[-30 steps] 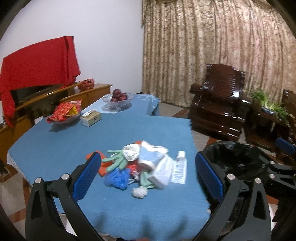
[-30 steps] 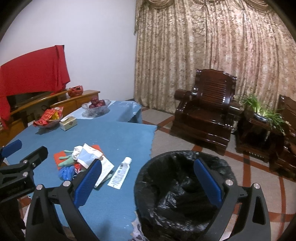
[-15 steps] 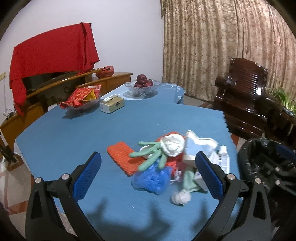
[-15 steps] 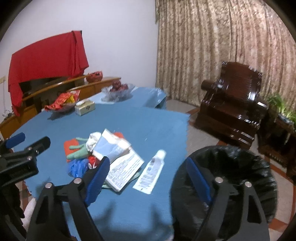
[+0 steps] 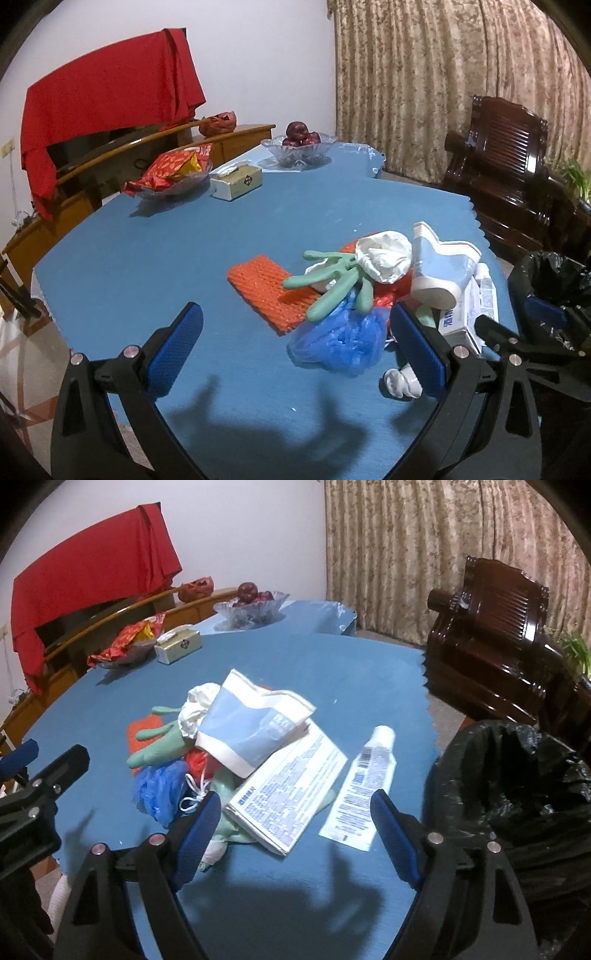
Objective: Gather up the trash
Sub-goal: 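Move the right tool toward the white alcohol pad box on the pile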
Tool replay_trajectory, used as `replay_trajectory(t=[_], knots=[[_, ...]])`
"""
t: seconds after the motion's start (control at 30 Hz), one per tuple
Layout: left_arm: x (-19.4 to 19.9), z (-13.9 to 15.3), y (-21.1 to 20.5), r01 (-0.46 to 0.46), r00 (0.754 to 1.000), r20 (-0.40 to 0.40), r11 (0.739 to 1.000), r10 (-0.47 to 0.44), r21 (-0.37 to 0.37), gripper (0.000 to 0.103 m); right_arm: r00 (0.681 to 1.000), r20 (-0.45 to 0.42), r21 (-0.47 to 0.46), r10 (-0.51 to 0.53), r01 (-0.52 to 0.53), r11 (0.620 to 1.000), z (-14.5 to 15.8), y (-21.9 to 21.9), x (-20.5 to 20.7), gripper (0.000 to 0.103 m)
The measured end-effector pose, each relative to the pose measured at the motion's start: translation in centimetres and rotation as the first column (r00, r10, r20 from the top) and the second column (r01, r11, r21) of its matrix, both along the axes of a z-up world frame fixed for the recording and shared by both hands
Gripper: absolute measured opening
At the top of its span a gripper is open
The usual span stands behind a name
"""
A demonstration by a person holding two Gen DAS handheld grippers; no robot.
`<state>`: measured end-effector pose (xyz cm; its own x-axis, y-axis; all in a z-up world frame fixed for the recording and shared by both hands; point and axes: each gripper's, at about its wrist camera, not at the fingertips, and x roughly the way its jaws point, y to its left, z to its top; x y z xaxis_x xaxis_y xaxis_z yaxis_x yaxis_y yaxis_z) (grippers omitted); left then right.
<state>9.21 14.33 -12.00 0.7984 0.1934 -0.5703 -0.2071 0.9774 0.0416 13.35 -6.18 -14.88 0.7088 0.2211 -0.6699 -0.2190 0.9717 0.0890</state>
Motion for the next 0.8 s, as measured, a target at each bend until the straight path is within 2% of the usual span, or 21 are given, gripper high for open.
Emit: replay_trajectory(t=[0.43,0.57,0.63,0.77,0.8], knots=[[1.1,-1.6,0.7,0.012,1.000,-0.020,1.000,-0.012,0.023,0.098,0.998,-0.066,-0.023,0.007,-0.009,1.000,-2.2,1.7,2.4,0.082],[1.1,-2.0,0.9,0.011,1.000,-0.028,1.000,-0.010,0.018,0.098,0.994,-0.111,0.003,0.016,-0.016,1.000,-3.0,1.9,3.1,0.082],[1.2,-2.2,1.0,0.010,0.999,-0.032,1.000,-0.009,0.014,0.098,0.988,-0.147,0.045,0.043,-0.037,0.998,-3.4,1.9,3.6,0.075],[1.2,-2.5,1.0,0.012,0.999,-0.040,1.000,-0.011,0.007,0.098,0.987,-0.145,0.033,0.069,-0.065,0.997,-3.1,1.7,3.1,0.068],[1.3,-2.6,1.0,0.013,0.999,-0.042,1.000,-0.013,0.005,0.098,0.987,-0.145,0.034,0.075,-0.071,0.997,-3.0,1.6,3.0,0.052]])
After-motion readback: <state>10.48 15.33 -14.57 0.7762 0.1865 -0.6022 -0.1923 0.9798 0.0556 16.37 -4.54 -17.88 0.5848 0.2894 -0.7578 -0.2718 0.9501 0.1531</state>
